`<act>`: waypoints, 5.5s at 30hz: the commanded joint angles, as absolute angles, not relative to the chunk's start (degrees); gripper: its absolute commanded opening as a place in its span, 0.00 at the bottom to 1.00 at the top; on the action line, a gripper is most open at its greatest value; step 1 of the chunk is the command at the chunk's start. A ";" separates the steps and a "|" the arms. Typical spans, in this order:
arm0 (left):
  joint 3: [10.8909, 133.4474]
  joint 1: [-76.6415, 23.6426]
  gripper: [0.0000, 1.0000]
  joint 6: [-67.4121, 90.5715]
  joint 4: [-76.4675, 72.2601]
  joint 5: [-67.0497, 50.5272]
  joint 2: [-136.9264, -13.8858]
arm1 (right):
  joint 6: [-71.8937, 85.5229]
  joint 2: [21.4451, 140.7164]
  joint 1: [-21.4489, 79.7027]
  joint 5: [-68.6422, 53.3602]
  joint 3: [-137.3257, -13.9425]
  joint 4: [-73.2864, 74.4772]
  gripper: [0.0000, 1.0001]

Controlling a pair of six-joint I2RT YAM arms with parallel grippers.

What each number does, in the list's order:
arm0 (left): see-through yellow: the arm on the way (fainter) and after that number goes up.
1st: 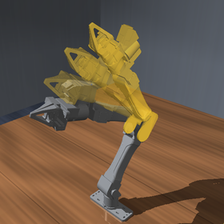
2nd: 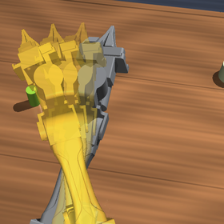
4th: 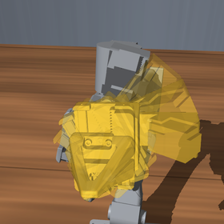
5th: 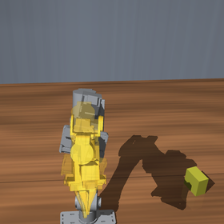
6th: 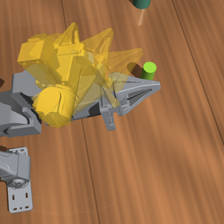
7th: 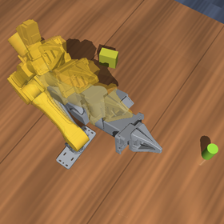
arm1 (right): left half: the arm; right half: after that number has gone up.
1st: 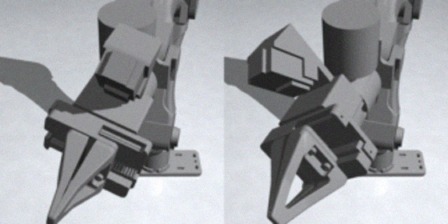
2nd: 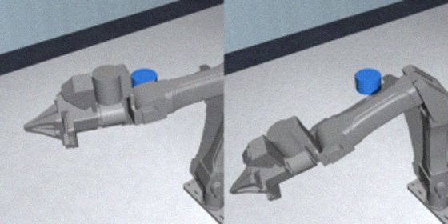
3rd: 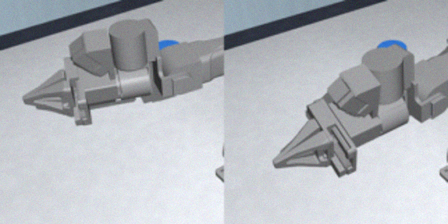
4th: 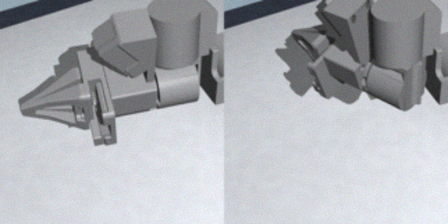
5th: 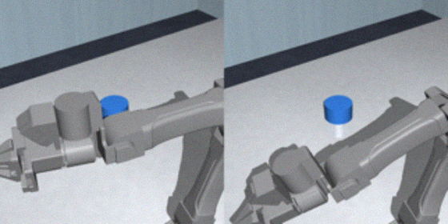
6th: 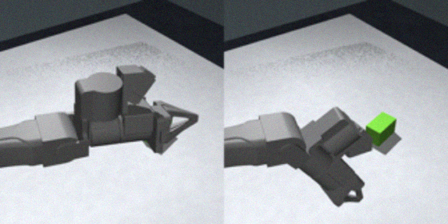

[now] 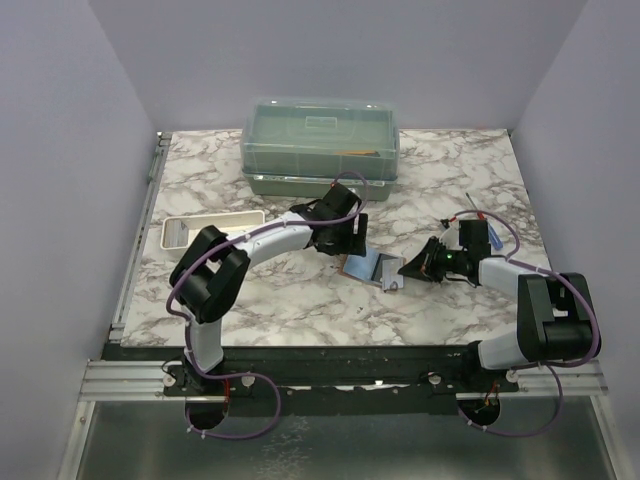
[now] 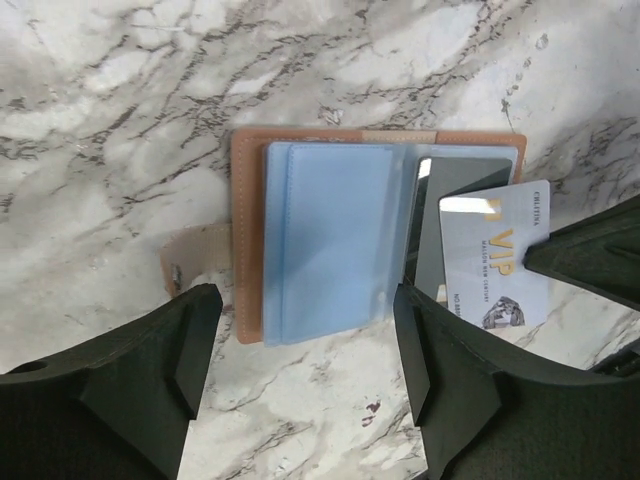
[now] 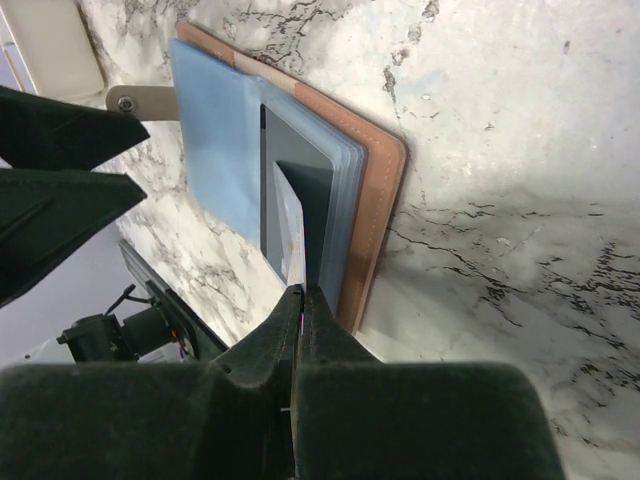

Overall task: Put the credit cards into the card holder
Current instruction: Insert the credit card into the card holder.

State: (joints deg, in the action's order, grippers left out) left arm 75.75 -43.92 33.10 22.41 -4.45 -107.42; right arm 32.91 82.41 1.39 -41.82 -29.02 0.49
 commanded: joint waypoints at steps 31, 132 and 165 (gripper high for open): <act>76.55 -44.25 0.23 30.15 26.31 -0.96 -119.11 | 33.53 88.13 4.13 -43.62 -34.71 -0.33 0.00; 85.56 -49.31 0.51 28.31 36.91 6.66 -121.84 | 35.49 88.04 8.17 -38.57 -38.84 6.55 0.00; 81.82 -43.87 0.49 29.31 34.46 -5.82 -116.88 | 37.35 91.78 10.37 -33.38 -30.55 -14.31 0.00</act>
State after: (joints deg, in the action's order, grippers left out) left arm 85.03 -44.56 28.40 32.47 -2.48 -116.77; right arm 36.73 92.25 9.41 -37.58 -32.97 -11.22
